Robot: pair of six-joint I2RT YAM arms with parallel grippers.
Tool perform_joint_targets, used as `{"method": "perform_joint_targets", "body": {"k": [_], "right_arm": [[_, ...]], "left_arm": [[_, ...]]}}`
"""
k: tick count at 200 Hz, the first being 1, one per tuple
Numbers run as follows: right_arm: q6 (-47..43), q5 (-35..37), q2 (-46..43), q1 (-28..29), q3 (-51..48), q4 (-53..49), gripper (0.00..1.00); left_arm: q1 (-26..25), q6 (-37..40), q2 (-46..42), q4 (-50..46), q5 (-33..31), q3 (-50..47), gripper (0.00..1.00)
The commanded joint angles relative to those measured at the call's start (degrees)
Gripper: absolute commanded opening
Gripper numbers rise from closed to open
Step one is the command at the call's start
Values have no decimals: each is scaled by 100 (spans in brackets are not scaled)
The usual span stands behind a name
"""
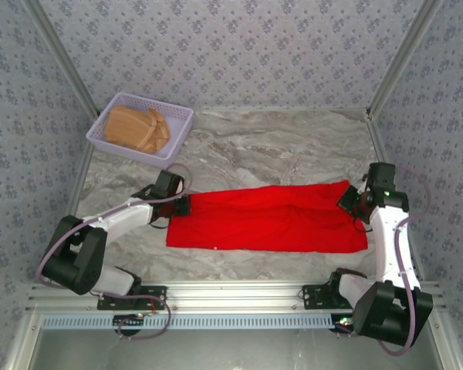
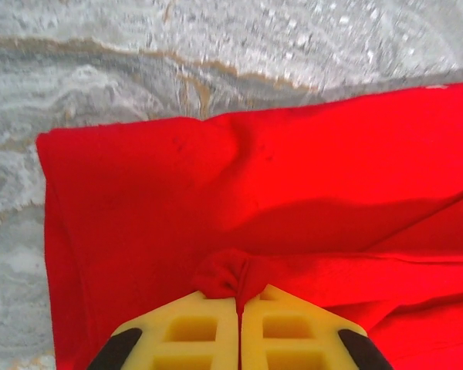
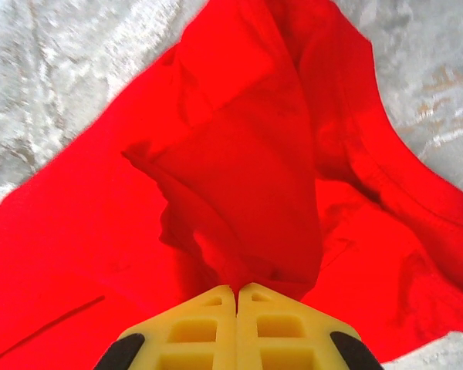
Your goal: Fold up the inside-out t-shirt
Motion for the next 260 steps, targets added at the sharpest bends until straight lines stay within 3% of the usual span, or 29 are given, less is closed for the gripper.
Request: {"method": "perform_joint_targets", "body": {"k": [1,38,62,80,101,128,152,176,214,240,260], "right_arm": [[70,311,-112,104,-85,-329,5],[287,933,-120,496,-5,-573,22],[344,1128,-372,557,38,-445,30],[509,868,-581,665,-94,-78,38],[649,722,-328,1077,-138,344,42],[814,735,223,1678,-37,753,43],[824,724,507,1916,-31,988,43],[849,708,786,2029,-72,1100,43],[845,685,878,2047,-247,1207,42],[817,656,883,2048,-327,1256,42],[816,553,930,2048,-336,1209,42]], "left_arm": [[-40,-86,-153,-120,-182,-154,12],[-105,-147,-627,-503,-442,-143,37],[-114,-142,-1255,-599,-727,-191,48],[-142,-45,-1489,-387,-422,-193,52],[-294,115,-1184,-179,-58,37,55],[-299,-4,-427,-796,-747,580,56],[-166,-106,-182,-661,-810,543,57],[-81,-172,181,-546,-594,629,50],[-69,-189,496,-534,-218,693,28],[-85,-134,124,-489,-153,561,10],[-144,187,-247,-694,-418,573,7]]}}
